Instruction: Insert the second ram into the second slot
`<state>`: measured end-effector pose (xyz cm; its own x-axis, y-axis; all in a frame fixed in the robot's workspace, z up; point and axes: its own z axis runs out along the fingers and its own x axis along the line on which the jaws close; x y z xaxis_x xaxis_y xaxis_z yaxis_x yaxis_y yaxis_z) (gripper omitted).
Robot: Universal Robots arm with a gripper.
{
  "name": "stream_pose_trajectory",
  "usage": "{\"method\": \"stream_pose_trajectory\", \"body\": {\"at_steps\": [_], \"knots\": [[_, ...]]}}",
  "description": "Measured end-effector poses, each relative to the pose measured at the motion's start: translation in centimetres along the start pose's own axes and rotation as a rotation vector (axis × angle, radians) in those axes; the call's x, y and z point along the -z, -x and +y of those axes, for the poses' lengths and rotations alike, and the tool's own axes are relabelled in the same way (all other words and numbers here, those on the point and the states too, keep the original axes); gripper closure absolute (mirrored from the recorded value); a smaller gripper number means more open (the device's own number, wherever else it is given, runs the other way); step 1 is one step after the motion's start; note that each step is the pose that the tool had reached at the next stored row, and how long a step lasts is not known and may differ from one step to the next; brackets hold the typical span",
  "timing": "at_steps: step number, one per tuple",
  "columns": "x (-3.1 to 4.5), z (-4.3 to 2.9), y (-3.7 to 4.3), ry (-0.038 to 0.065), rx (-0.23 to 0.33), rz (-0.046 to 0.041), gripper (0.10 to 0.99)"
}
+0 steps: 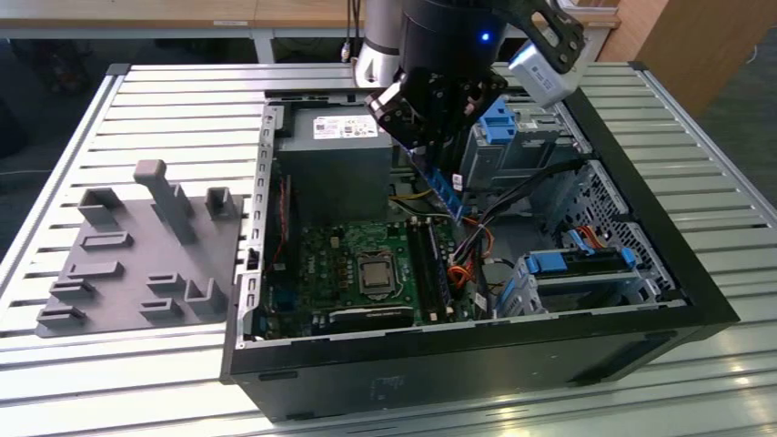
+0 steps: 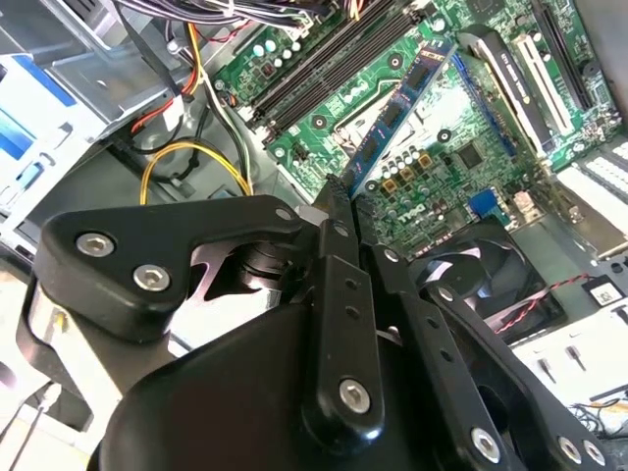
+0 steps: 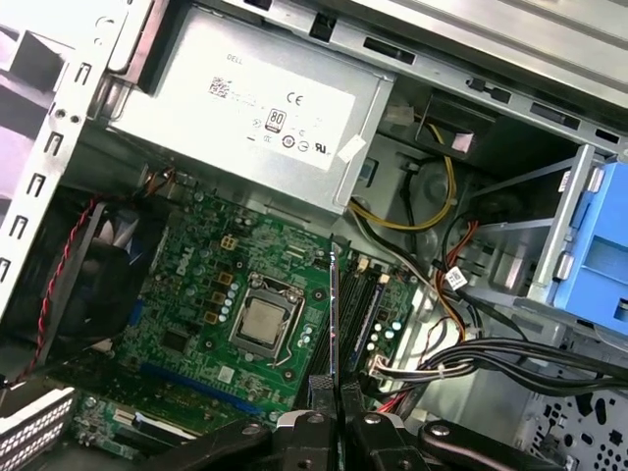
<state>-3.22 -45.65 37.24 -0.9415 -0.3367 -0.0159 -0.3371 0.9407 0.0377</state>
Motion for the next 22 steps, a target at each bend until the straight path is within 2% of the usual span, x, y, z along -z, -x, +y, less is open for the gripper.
{"method": "stream_pose_trajectory", "body": {"at_steps": [22], "knots": [[-0.08, -0.01, 0.0, -0.001, -0.075, -0.003, 0.949]]}}
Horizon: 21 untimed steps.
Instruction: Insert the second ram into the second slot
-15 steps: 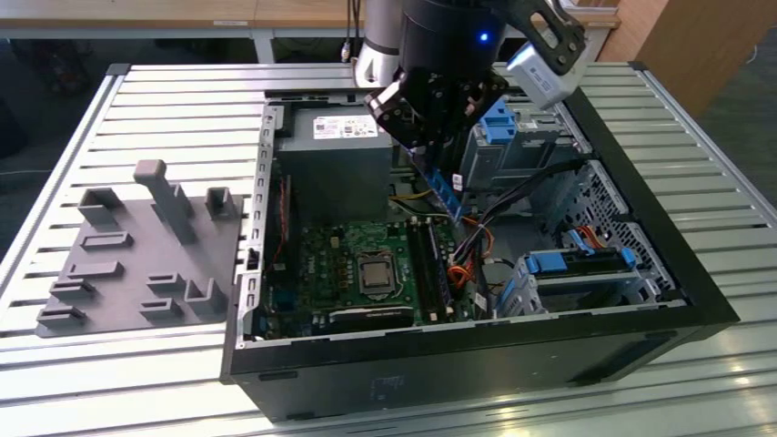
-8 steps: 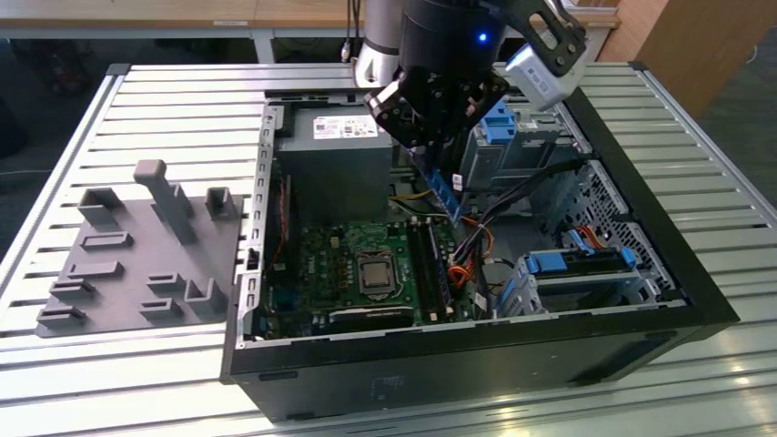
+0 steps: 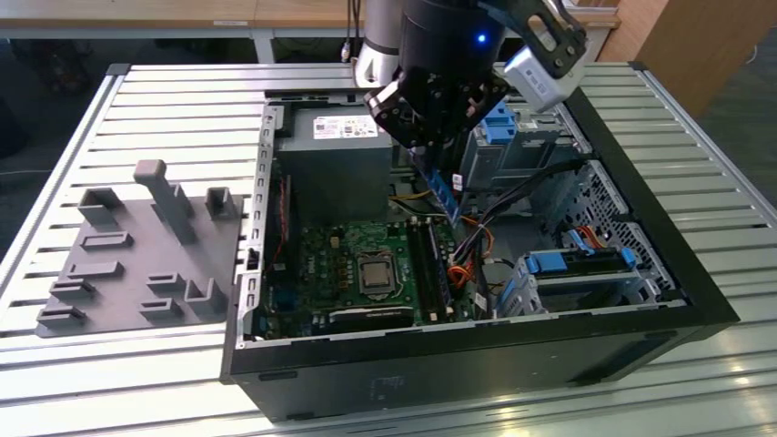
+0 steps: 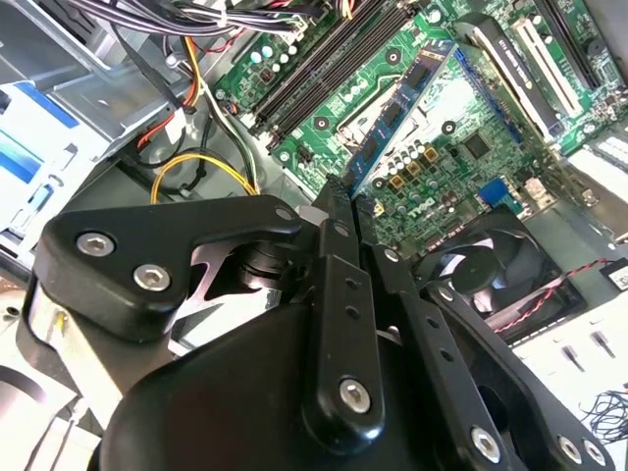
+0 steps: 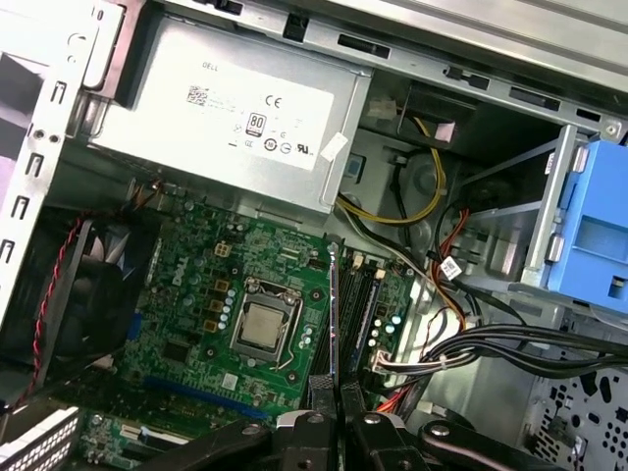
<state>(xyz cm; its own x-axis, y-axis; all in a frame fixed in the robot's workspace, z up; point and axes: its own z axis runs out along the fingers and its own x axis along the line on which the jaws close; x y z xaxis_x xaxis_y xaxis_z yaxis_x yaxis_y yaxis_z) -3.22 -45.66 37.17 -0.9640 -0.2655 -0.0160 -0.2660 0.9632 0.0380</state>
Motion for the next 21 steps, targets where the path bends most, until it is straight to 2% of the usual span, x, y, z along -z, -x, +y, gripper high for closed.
{"method": "stream_pose_trajectory", "body": {"at_steps": [21], "knots": [[-0.58, -0.03, -0.01, 0.0, -0.014, -0.0003, 0.949]]}}
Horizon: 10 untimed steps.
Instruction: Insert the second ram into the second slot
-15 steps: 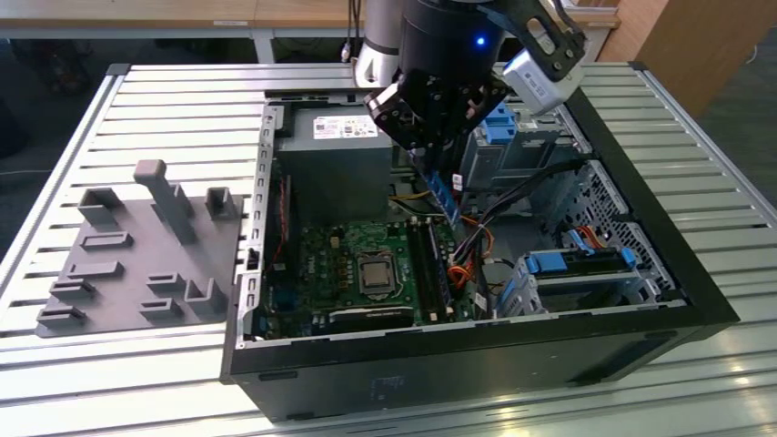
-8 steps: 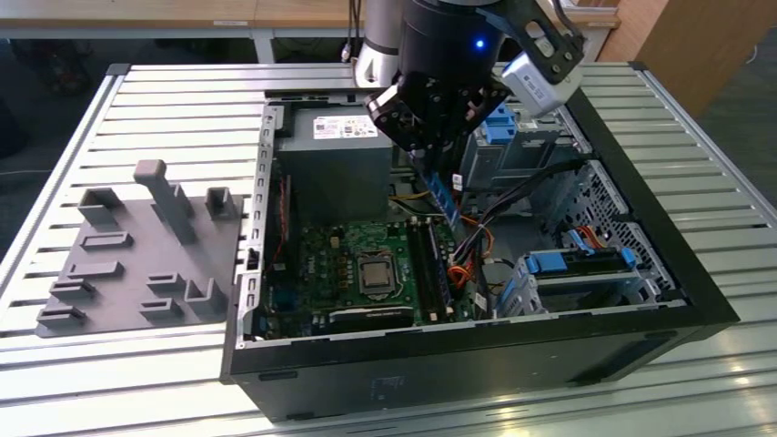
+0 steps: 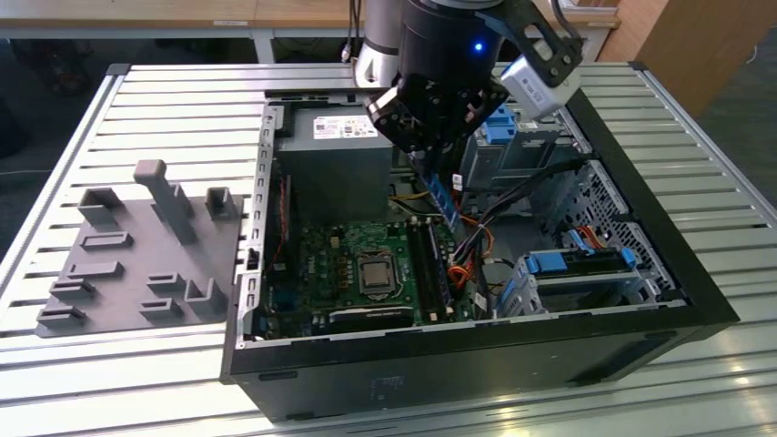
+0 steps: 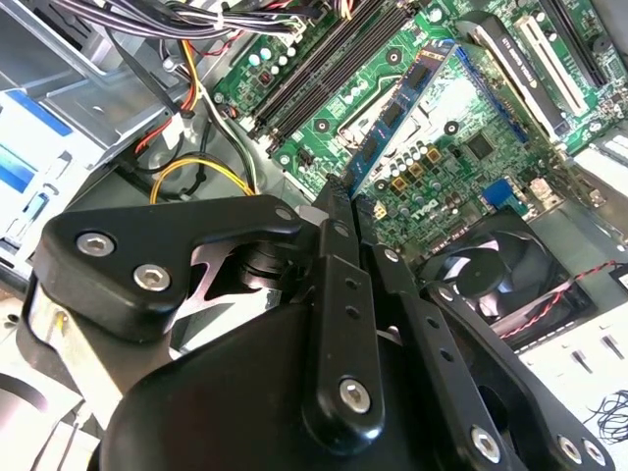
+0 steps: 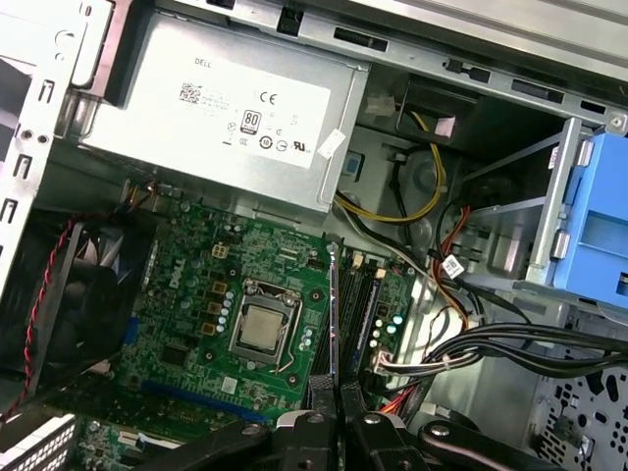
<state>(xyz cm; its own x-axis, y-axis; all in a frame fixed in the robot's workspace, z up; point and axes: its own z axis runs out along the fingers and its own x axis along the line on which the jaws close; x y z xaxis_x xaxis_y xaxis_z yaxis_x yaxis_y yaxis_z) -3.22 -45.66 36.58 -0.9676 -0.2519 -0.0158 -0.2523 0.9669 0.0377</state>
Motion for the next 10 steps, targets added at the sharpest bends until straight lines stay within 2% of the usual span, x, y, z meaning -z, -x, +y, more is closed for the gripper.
{"method": "stream_pose_trajectory", "body": {"at_steps": [10], "knots": [[-0.12, -0.01, 0.0, 0.0, -0.004, -0.0001, 0.949]]}}
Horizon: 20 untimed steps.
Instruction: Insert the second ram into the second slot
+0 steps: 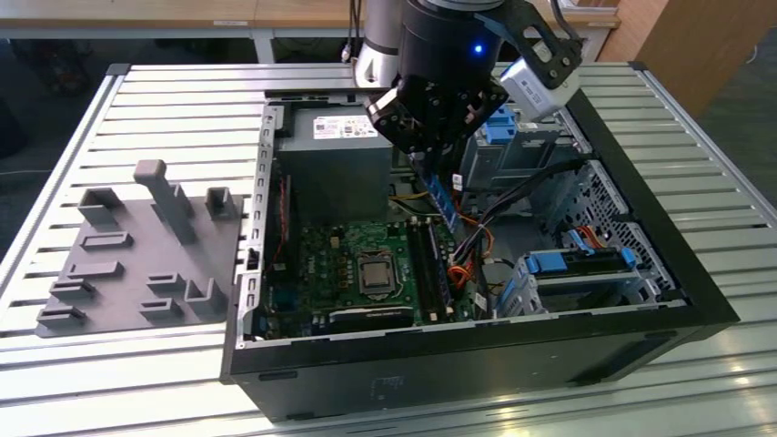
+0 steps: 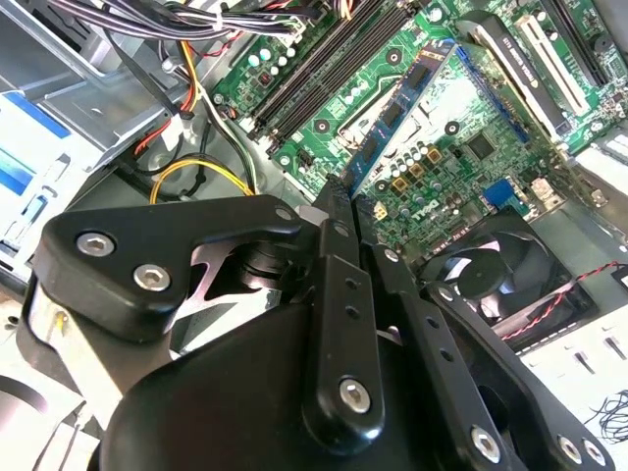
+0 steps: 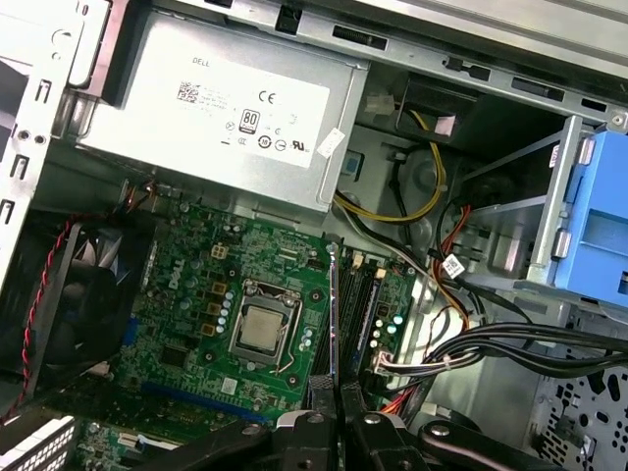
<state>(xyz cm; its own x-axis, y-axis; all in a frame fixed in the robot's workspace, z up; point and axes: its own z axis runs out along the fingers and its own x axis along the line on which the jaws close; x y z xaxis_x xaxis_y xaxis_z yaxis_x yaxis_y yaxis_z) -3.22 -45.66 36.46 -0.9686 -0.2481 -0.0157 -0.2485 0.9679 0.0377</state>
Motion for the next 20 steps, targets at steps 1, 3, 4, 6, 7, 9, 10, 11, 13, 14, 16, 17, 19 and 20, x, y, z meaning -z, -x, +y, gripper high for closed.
{"method": "stream_pose_trajectory", "body": {"at_steps": [1, 3, 4, 6, 7, 9, 10, 11, 13, 14, 16, 17, 19, 20], "knots": [[-0.01, 0.0, 0.0, 0.0, 0.0, 0.0, 0.949], [-0.04, 0.0, 0.0, 0.0, -0.001, -0.0001, 0.949], [-0.05, 0.0, 0.0, 0.0, -0.002, -0.0002, 0.949], [-0.08, 0.0, 0.0, 0.0, -0.003, -0.0002, 0.949], [-0.1, 0.0, 0.0, 0.0, -0.003, -0.0002, 0.949], [-0.38, -0.01, -0.01, 0.0, -0.008, -0.0003, 0.949], [-0.63, -0.02, -0.01, 0.0, -0.011, -0.0005, 0.949], [-0.65, -0.02, -0.01, 0.0, -0.011, -0.0005, 0.949], [-0.69, -0.03, -0.01, 0.0, -0.011, -0.0005, 0.949], [-0.71, -0.03, -0.01, 0.0, -0.011, -0.0005, 0.949], [-0.75, -0.03, -0.01, 0.0, -0.011, -0.0005, 0.949], [-0.77, -0.03, -0.01, 0.0, -0.012, -0.0005, 0.949], [-0.81, -0.03, -0.01, 0.0, -0.012, -0.0005, 0.949], [-0.86, -0.03, -0.01, 0.0, -0.012, -0.0005, 0.949]]}}
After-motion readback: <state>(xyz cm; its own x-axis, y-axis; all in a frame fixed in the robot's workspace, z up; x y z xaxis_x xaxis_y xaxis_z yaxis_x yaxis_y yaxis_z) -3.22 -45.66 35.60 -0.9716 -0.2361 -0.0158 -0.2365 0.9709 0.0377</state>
